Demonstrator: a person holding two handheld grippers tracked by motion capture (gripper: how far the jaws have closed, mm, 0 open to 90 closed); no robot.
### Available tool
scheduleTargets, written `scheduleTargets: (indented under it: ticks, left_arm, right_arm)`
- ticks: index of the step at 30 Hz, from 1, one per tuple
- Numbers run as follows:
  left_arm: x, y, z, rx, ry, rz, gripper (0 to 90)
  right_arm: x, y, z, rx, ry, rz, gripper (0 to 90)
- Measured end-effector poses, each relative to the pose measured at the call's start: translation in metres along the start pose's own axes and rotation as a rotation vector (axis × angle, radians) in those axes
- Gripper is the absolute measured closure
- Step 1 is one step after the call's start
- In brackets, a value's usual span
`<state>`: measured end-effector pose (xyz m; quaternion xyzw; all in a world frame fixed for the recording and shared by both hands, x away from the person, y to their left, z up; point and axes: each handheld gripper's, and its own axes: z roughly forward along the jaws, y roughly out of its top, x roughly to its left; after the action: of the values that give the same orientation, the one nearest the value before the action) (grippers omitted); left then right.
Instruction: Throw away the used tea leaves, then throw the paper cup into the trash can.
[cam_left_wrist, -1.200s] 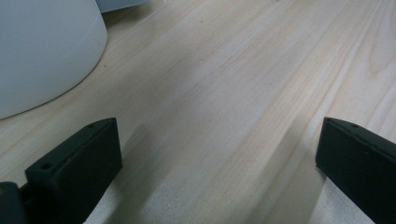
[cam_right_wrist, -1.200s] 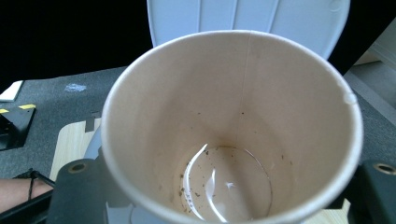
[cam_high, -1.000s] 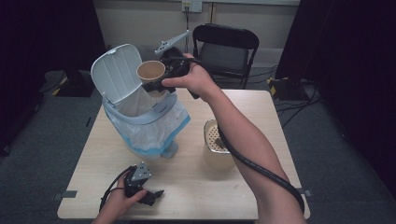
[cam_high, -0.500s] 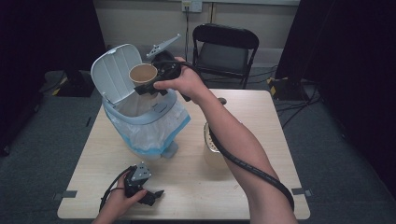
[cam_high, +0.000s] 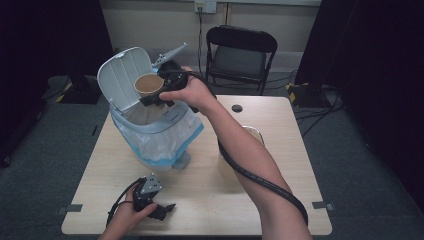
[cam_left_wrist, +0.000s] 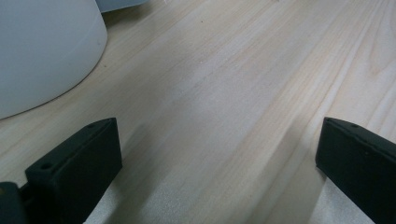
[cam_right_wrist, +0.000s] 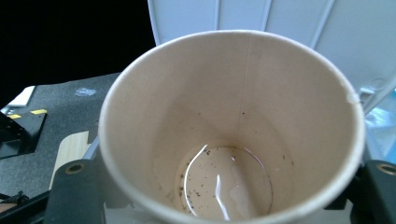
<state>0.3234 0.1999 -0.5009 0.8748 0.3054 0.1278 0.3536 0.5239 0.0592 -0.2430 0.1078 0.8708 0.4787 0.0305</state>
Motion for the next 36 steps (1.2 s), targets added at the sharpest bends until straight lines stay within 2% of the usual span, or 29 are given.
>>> scheduleTargets:
  ticks: [2, 4, 5, 13, 20, 30, 31, 36]
  left_arm:
    - [0.0, 0.0, 0.0, 0.0, 0.0, 0.0, 0.0]
    - [0.0, 0.0, 0.0, 0.003, 0.002, 0.001, 0.0]
    - [0.0, 0.0, 0.0, 0.0, 0.0, 0.0, 0.0]
    - [0.0, 0.0, 0.0, 0.003, 0.002, 0.001, 0.0]
    - [0.0, 0.0, 0.0, 0.003, 0.002, -0.001, 0.0]
    - [0.0, 0.0, 0.0, 0.001, 0.004, 0.0, 0.0]
    - [-0.002, 0.0, 0.001, -0.022, -0.001, -0.026, 0.0]
    - [-0.002, 0.0, 0.001, -0.018, 0.002, -0.025, 0.0]
  right_arm:
    - [0.0, -0.001, 0.001, -0.002, 0.003, 0.011, 22.4]
    - [0.0, -0.003, 0.002, -0.005, -0.004, 0.022, 14.8]
    - [0.0, -0.004, 0.002, -0.003, -0.008, 0.026, 13.8]
    - [0.0, -0.012, -0.013, -0.043, -0.015, 0.046, 14.3]
    - [0.005, -0.021, -0.027, -0.054, -0.025, 0.037, 14.5]
    - [0.02, -0.033, -0.049, -0.061, -0.029, 0.011, 14.5]
    - [0.021, -0.035, -0.051, -0.064, -0.028, 0.008, 14.5]
    - [0.028, -0.043, -0.061, -0.057, -0.032, 0.001, 14.5]
